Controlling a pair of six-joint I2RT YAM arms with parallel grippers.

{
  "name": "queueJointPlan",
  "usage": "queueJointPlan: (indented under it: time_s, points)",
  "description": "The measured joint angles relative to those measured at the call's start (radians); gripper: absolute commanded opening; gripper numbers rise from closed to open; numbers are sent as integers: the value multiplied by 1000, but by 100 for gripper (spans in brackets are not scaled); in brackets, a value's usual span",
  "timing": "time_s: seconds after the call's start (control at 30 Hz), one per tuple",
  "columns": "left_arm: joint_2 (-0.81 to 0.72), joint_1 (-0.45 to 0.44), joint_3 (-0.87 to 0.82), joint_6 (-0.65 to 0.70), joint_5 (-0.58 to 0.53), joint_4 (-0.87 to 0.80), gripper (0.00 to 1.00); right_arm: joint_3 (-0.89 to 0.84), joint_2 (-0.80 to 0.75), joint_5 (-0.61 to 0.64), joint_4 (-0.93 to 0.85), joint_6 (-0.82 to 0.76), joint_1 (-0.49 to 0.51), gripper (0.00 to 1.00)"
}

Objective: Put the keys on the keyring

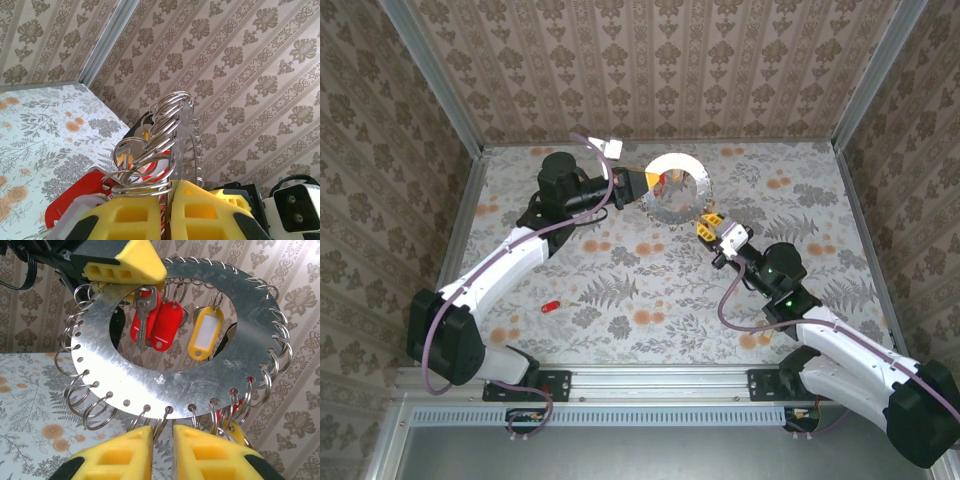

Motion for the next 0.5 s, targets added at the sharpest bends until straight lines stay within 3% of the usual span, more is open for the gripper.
queueJointPlan:
  time_s: [0.5]
  points:
    - [-2,-5,0,0,-4,-1,0,0,-2,3,-7,0,0,23]
